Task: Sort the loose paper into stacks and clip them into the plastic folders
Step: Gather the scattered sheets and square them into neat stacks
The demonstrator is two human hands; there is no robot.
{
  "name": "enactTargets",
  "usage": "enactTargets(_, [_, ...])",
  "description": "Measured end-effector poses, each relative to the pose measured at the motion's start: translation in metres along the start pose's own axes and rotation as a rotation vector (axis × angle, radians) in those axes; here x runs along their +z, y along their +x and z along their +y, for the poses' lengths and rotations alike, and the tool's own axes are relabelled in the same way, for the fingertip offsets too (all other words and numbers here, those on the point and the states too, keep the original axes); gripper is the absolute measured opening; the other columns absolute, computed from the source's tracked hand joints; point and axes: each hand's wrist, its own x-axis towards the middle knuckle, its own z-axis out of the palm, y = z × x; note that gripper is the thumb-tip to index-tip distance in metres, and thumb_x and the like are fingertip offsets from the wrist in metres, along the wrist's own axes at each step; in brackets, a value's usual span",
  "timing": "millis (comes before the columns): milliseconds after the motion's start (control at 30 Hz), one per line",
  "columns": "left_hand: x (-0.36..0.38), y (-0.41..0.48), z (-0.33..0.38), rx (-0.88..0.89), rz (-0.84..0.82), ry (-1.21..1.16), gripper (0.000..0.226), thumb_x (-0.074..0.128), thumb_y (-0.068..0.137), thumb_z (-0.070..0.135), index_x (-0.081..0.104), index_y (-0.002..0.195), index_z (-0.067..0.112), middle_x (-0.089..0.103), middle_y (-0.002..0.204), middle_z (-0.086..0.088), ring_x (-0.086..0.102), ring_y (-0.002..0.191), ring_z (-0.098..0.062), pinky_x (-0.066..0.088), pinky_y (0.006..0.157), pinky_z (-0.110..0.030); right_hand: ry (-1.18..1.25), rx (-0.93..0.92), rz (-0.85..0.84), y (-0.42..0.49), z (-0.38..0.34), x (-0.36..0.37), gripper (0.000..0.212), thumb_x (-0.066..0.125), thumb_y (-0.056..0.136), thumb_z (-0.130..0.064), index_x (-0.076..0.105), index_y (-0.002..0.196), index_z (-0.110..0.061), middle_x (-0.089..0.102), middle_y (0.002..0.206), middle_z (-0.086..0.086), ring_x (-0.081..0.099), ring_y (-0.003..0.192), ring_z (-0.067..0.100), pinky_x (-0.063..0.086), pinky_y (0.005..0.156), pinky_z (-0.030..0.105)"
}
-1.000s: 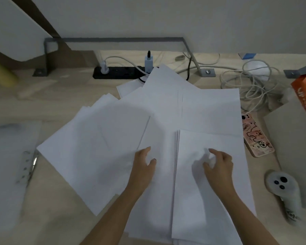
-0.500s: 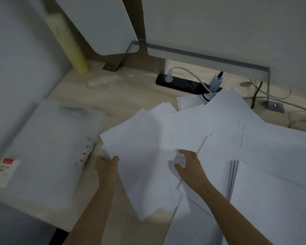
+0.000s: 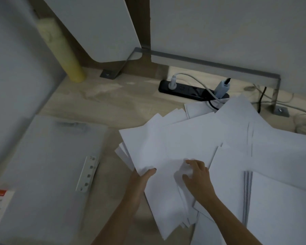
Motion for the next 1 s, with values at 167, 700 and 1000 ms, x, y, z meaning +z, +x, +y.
enactTargets(167, [0.006, 0.004, -0.002, -0.02, -0.028, -0.031, 0.021, 0.068, 0.08, 0.016, 0.066, 0.102, 0.013, 0.07, 0.099, -0.008, 0.065, 0.092, -0.025, 0.051, 0.087, -0.04, -0.273, -0.068, 0.086, -0.006, 0.002, 0.014, 0.063, 0.063, 0.083, -0.035, 0.041, 0.135, -0.008, 0.041, 0.137, 0.008, 0.042, 0.124, 0.027, 0.045, 0.097, 0.031])
enactTargets(700, [-0.02, 0.003, -0.003, 0.198, 0.179, -0.091, 0.023, 0.058, 0.071, 0.012, 0.05, 0.086, -0.003, 0.051, 0.089, -0.011, 0.049, 0.08, -0.024, 0.041, 0.066, -0.03, -0.172, -0.076, 0.193, -0.006, -0.005, 0.015, 0.023, 0.039, 0.095, -0.007, 0.05, 0.115, -0.004, 0.057, 0.111, 0.009, 0.054, 0.09, 0.018, 0.044, 0.067, 0.017])
enactTargets(1000, [-0.022, 0.0, 0.005, 0.094, -0.04, -0.163, 0.037, 0.064, 0.082, 0.03, 0.062, 0.114, 0.01, 0.068, 0.11, -0.012, 0.063, 0.102, -0.028, 0.049, 0.093, -0.043, 0.285, -0.179, -0.009, -0.029, -0.043, 0.039, 0.017, 0.036, 0.099, -0.022, 0.049, 0.09, -0.015, 0.056, 0.072, -0.003, 0.051, 0.06, 0.008, 0.038, 0.055, 0.017])
